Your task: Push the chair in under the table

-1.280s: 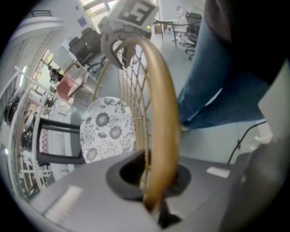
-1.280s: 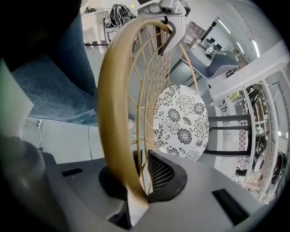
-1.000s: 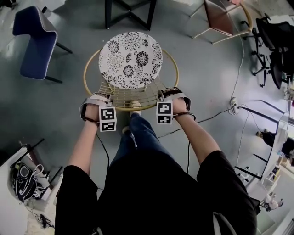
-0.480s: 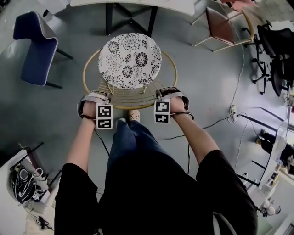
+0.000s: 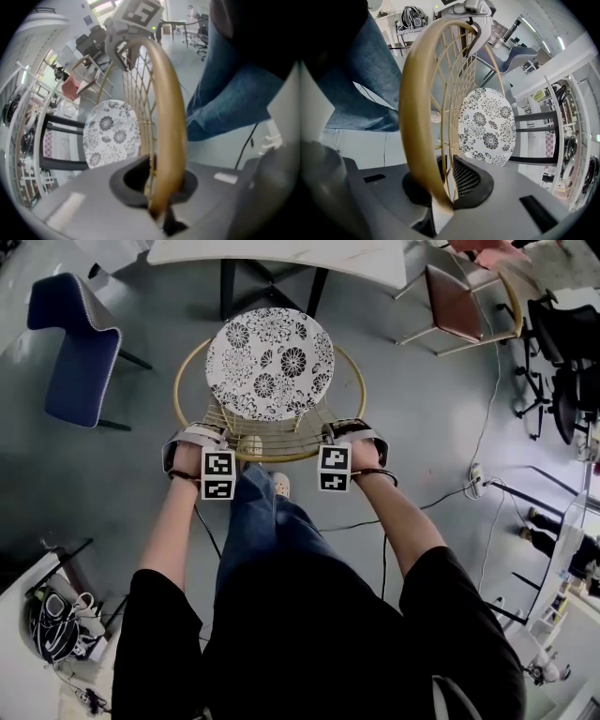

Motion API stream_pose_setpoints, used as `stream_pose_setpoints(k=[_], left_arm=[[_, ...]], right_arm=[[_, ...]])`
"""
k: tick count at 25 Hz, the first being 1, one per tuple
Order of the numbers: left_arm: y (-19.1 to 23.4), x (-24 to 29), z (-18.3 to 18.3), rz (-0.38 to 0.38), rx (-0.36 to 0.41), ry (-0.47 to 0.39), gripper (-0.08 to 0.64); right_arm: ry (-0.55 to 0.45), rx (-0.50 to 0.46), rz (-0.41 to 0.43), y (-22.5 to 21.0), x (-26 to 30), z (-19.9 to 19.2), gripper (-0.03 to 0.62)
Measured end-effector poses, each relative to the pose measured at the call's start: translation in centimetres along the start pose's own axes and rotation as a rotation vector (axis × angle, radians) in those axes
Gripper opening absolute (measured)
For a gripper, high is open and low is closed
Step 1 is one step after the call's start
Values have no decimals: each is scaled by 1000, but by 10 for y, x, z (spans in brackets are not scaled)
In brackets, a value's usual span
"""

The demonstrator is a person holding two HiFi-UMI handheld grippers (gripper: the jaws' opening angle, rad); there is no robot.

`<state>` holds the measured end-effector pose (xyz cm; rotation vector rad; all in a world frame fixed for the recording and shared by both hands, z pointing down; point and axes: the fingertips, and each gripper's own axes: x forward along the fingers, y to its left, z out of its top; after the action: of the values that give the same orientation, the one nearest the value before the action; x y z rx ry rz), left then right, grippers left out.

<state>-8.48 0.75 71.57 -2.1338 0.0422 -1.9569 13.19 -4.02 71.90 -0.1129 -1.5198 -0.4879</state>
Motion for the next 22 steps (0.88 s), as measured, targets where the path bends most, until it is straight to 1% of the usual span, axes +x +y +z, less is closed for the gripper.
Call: stream_pose_setpoints(k=[3,8,18,20,22], left_arm=[[11,1,-7,3,8,-2,32],[40,7,-27,6,24,-1,32],[115,16,-56,16,40,-8,32],[122,18,-58,16,42,-11,32],[115,18,-54,9,50,-19,32]], right_arm=[[3,6,-3,-11,3,1,44],[10,22,-10,-43,10,2,46],[30,60,-28,-119,25,-11,46],[32,60,-29,-126,27,-12,46],[32,47,-25,-120,27,-13,46]])
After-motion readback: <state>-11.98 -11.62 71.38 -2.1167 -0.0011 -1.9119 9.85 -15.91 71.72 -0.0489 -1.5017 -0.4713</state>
